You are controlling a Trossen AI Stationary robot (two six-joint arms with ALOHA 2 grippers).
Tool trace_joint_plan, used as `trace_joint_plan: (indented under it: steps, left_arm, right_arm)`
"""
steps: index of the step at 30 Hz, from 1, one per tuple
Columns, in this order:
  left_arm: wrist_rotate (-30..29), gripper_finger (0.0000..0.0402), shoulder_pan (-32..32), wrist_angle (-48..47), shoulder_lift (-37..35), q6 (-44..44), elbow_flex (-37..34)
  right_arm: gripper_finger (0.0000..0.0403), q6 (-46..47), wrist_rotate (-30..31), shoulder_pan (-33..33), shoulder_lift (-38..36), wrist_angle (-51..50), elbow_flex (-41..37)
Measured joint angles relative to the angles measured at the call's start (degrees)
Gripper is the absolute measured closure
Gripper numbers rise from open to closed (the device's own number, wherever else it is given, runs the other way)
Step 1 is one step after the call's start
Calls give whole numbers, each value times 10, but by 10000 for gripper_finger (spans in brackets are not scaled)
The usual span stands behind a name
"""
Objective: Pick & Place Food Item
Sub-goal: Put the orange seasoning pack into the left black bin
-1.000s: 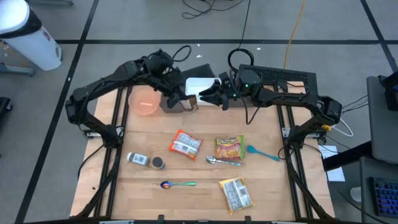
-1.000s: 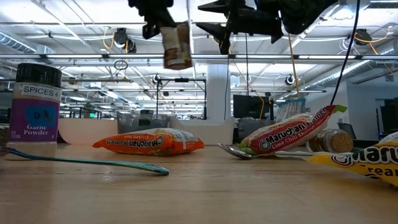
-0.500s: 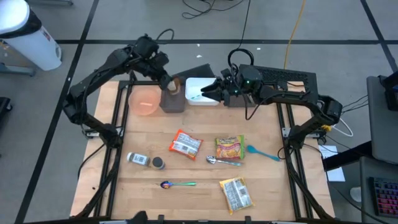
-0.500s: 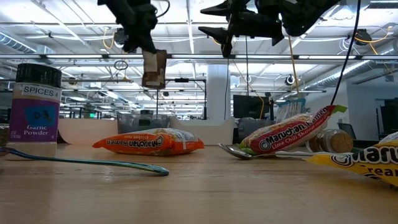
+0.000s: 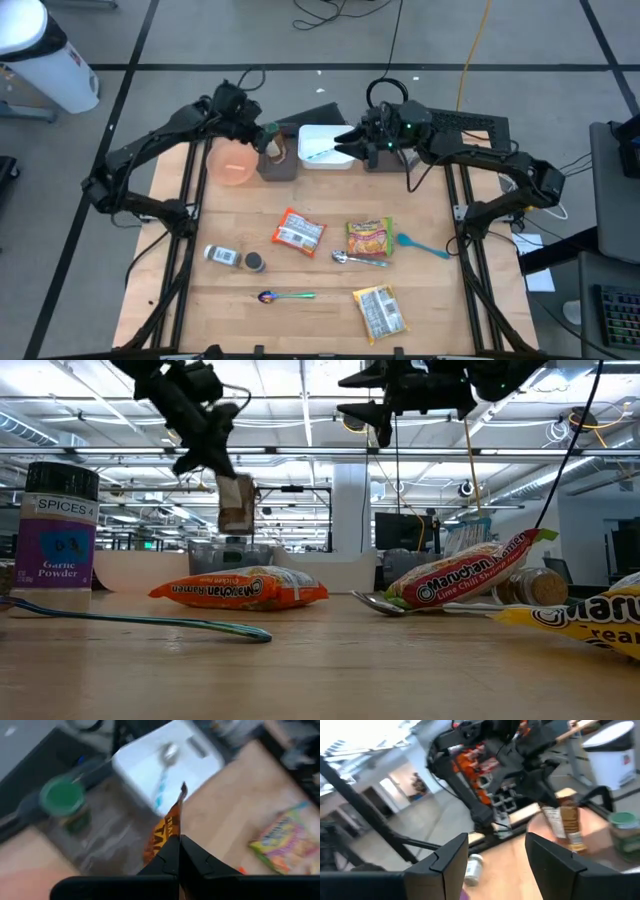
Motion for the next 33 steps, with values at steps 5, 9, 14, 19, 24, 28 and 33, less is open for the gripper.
trace_joint_plan:
  steps: [5,9,14,19,24,28,33]
  left_arm:
    - [-50,401,-12,27,2,-44,-40]
    - [-77,401,-19,53,4,-58,-56]
    - [-104,401,-18,72,4,-63,-72]
    - [-131,401,-18,79,5,-68,-80]
    - [-146,401,-12,87,5,-68,-80]
    - [-147,401,-4,96,10,-68,-80]
    - [-146,401,-1,95,43,-69,-80]
  right_arm:
    - [214,-15,14,3,0,-11,0]
    - [212,-15,14,3,-1,-17,0]
    - [215,-19,14,3,-1,-24,0]
    - [217,-19,15,3,-1,-24,0]
    - [217,-19,29,3,-1,-25,0]
    - [221,-19,29,3,-1,-25,0]
    - [222,-23,41,12,-1,-25,0]
